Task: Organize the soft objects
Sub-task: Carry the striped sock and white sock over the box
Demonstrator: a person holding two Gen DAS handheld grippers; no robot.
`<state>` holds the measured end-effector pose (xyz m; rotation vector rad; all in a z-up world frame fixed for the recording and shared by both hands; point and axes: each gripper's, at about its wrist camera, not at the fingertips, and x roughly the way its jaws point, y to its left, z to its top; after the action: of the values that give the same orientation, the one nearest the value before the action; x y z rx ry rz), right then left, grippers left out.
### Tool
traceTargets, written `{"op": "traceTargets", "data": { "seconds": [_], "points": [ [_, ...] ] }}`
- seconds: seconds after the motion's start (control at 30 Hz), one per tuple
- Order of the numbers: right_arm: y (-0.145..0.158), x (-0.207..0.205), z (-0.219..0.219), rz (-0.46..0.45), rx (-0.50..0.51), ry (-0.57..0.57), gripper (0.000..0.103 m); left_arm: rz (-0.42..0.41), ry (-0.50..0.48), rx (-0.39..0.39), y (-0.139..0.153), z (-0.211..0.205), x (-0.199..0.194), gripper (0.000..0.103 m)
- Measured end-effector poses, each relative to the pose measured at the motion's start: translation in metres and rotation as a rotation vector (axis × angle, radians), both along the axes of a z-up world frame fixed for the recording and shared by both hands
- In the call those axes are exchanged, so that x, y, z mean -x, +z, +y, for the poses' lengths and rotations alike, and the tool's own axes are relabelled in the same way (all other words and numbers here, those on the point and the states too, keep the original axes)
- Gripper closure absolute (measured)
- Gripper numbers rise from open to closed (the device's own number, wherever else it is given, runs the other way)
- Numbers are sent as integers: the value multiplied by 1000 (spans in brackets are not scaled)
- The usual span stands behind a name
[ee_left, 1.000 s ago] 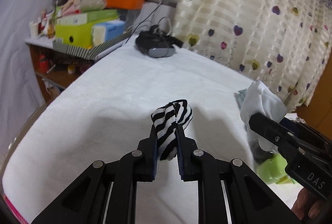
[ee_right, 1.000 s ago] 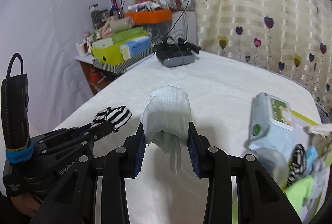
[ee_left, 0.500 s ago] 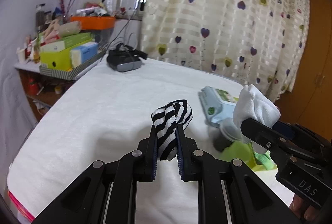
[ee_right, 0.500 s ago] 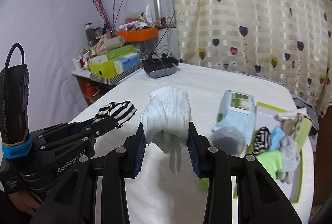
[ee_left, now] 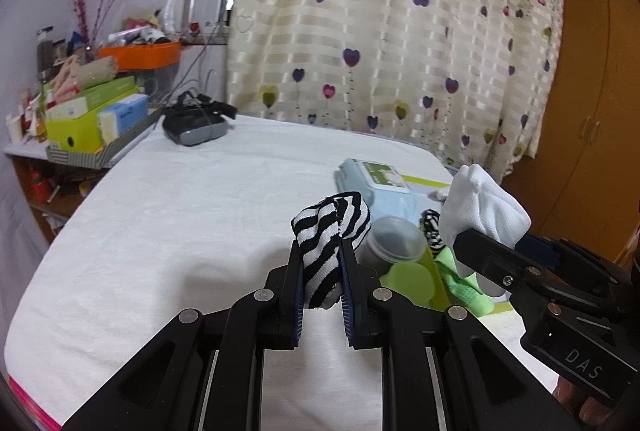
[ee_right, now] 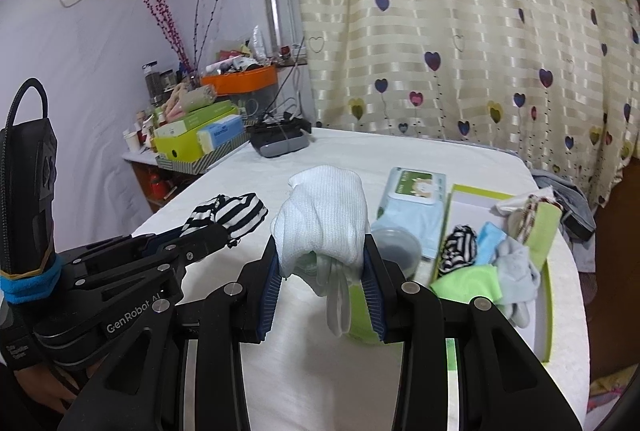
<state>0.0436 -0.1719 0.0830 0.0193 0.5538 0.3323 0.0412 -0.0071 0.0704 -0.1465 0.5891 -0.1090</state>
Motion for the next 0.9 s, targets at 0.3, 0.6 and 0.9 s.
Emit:
{"op": "traceTargets", "data": {
  "seconds": [0.3,0.6,0.9],
  "points": [
    [-8,2,-34,9,-27,-61,65,7,-72,-14,-2,-34,-8,88],
    [-16,4,-77,17,-61,-134,65,16,-143,-31,-5,-73,-16,88],
    [-25,9,-121,33,-90,-215,65,35,-209,-35,-13,-110,-23,88]
  ]
}}
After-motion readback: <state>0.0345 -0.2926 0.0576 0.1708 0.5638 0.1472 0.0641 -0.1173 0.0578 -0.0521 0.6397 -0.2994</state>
